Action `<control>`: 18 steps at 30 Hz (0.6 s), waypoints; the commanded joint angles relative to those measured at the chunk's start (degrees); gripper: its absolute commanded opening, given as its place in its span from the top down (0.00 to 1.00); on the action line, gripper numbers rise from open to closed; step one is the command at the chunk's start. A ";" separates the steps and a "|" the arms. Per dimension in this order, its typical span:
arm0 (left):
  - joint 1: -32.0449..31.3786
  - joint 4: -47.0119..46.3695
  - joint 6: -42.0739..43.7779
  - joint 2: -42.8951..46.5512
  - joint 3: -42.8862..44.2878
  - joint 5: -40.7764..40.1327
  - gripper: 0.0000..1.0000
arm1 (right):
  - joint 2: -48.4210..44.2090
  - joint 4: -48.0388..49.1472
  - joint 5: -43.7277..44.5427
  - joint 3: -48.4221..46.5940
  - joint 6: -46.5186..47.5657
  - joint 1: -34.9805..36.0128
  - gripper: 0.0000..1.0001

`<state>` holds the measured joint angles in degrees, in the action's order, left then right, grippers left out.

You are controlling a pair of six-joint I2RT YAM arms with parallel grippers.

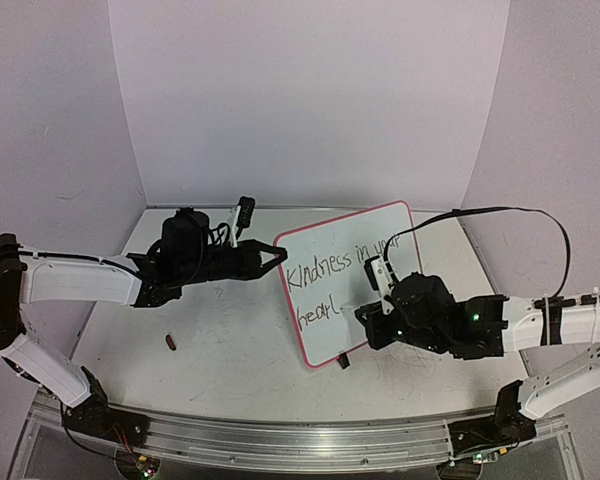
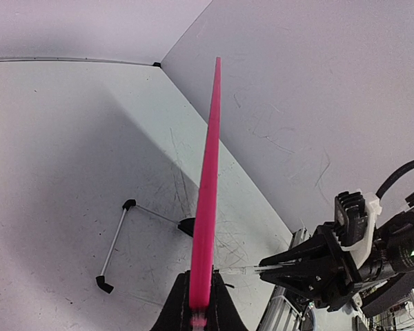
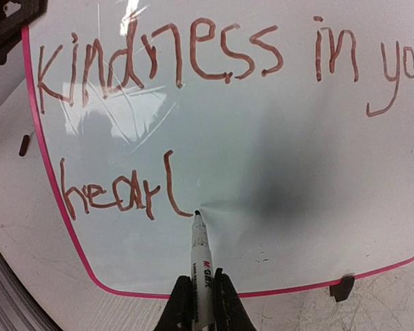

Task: Write a sentence on the whiteboard
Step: Write on the whiteboard with the whiteboard.

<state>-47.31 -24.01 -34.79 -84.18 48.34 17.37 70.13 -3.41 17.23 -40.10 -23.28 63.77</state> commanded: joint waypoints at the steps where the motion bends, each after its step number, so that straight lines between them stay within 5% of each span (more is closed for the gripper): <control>1: -1.03 3.88 0.51 -1.52 0.39 0.80 1.00 | -0.22 2.97 -1.55 -3.51 1.89 -0.03 1.00; 18: -1.02 3.97 0.77 -1.42 0.26 1.13 1.00 | 4.42 5.64 -0.38 -4.85 2.01 -0.02 1.00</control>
<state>-47.31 -24.01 -34.78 -84.16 48.34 17.56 74.15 0.41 15.56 -44.03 -21.19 63.77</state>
